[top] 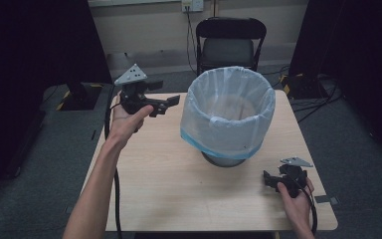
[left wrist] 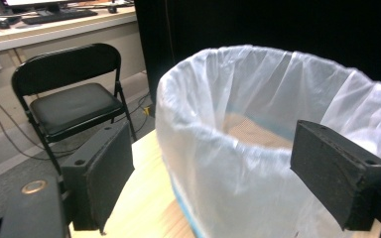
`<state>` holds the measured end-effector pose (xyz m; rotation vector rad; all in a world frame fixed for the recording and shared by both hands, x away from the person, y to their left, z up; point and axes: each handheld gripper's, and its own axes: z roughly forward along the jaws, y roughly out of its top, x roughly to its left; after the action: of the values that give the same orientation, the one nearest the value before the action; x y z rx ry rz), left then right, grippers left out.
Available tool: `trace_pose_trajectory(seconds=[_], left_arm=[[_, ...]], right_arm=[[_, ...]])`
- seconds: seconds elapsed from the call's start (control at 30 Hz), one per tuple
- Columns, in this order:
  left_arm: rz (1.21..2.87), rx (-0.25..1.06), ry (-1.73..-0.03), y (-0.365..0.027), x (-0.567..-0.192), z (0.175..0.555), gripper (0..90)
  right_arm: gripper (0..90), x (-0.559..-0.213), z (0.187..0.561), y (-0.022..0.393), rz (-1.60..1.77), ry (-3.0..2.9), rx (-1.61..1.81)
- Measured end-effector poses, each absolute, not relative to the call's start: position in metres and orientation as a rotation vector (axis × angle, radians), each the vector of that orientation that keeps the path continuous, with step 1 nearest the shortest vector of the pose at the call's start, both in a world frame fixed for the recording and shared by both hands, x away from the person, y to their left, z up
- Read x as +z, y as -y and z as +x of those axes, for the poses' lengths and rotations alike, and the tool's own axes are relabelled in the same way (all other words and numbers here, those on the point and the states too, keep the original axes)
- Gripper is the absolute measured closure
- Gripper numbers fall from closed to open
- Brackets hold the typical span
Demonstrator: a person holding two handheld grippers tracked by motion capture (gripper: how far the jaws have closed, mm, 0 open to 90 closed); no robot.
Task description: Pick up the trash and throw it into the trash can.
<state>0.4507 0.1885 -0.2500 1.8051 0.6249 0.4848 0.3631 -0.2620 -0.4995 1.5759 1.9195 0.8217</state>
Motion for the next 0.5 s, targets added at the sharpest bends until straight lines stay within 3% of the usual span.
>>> trace_pose_trajectory(seconds=[0.5], left_arm=[[1.789,0.494,-0.748,-0.241,-0.304,0.416,15.7]], right_arm=[[9.8,-0.5,0.363,0.262,1.576,-1.919,0.822]])
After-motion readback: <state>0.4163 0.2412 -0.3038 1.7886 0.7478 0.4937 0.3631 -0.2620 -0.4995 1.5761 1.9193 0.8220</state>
